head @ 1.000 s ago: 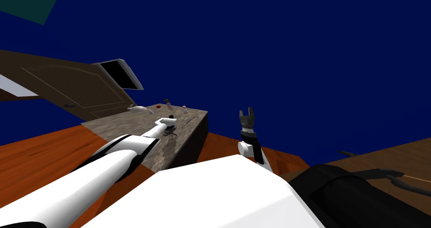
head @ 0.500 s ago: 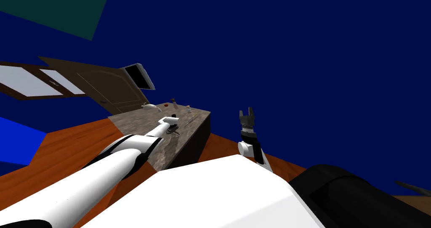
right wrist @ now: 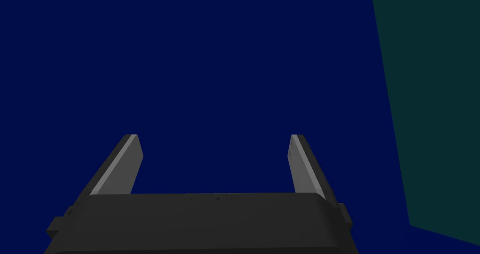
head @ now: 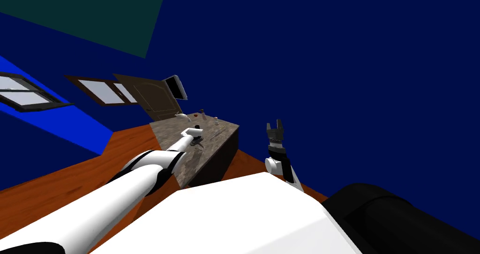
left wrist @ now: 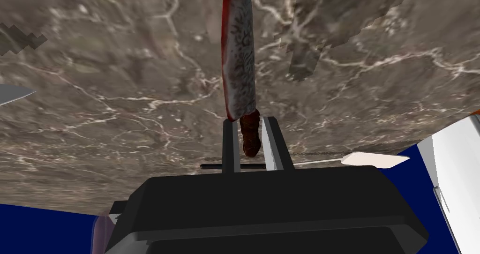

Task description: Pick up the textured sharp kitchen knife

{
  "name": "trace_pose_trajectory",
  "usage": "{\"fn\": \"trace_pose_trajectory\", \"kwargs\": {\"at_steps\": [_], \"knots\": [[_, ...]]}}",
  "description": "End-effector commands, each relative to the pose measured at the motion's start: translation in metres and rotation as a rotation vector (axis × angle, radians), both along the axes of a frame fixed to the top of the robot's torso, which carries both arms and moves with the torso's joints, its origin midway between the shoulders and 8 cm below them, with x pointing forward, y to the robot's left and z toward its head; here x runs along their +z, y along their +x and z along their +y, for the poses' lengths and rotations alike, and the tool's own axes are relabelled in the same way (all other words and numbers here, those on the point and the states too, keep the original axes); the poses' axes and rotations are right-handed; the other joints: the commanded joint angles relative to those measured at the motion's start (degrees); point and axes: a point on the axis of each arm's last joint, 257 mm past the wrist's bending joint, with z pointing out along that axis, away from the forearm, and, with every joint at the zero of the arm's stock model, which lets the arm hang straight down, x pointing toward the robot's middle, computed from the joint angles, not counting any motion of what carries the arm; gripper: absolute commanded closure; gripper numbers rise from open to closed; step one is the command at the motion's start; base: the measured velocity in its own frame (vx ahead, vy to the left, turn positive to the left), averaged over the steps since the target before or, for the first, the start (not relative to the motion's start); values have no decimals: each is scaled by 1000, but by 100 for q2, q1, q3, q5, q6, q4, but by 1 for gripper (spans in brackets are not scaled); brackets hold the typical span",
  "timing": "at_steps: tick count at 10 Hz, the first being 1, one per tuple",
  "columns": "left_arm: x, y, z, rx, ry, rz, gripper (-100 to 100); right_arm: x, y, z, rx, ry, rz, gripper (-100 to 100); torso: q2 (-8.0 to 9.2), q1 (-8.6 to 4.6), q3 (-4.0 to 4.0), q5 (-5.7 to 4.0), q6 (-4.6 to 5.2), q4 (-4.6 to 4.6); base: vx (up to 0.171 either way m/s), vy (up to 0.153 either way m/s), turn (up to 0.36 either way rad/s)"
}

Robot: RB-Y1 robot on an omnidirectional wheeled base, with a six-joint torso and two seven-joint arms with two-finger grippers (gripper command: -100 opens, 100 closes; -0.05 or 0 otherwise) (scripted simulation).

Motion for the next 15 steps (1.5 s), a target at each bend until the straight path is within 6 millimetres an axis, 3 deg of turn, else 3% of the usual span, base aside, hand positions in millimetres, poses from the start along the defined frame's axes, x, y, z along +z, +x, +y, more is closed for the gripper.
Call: {"fn": "trace_pose_trajectory", "kwargs": {"at_steps": [1, 4, 6, 7, 9, 10, 11, 14, 15], "knots": [[5, 13, -7, -26, 2, -24, 100, 0, 0, 0, 0, 0, 0, 0, 0, 0, 0, 0, 0, 0, 29, -39, -2], [-9, -2, -1, -4, -2, 17, 100, 0, 0, 0, 0, 0, 0, 0, 31, 35, 14, 11, -5, -1, -9, 4, -22], [-5, 12, -28, -84, -5, 16, 100, 0, 0, 0, 0, 0, 0, 0, 27, 31, 14, 8, -14, 2, 52, -46, 336], [-4, 12, -27, -88, 0, 18, 100, 0, 0, 0, 0, 0, 0, 0, 12, 12, 6, 4, -10, 0, 81, -83, 222], [-1, 24, -55, -166, 0, 18, 100, 0, 0, 0, 0, 0, 0, 0, 2, 0, 0, 2, -4, -3, 74, -92, 321], [0, 24, -53, -172, 4, 20, 100, 0, 0, 0, 0, 0, 0, 0, 2, -4, 1, 0, -2, -1, 45, -78, 183], [2, 29, -67, -213, 6, 22, 100, 0, 0, 0, 0, 0, 0, 0, 8, 3, 2, 4, 4, -3, 45, -75, 341], [0, 29, -65, -211, 7, 23, 100, 0, 0, 0, 0, 0, 0, 0, 18, 21, 8, 7, 9, 0, 16, -32, 28], [1, 29, -66, -212, 6, 23, 0, 0, 0, 0, 0, 0, 0, 0, 23, 31, 11, 9, 4, 1, 0, 0, 0]]}}
